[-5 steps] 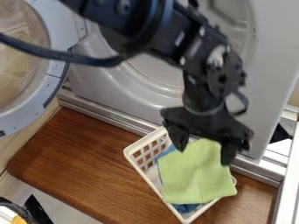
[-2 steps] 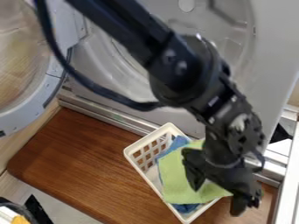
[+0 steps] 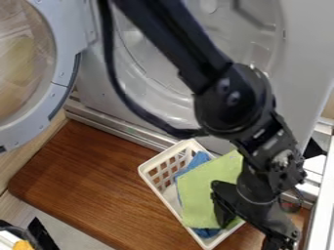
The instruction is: Move the white basket to the left corner
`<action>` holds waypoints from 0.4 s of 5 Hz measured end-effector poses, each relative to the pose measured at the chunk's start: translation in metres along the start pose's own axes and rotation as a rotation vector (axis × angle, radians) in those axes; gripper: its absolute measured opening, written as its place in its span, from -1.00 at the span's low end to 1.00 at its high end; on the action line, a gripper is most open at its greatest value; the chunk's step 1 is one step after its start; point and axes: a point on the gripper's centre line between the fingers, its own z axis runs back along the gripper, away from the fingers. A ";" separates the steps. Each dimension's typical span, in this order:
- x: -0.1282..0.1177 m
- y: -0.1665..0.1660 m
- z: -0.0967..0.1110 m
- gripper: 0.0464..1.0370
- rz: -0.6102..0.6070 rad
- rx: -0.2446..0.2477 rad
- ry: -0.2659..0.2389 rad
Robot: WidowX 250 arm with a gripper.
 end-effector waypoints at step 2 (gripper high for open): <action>0.007 0.026 -0.009 0.93 0.087 0.076 -0.003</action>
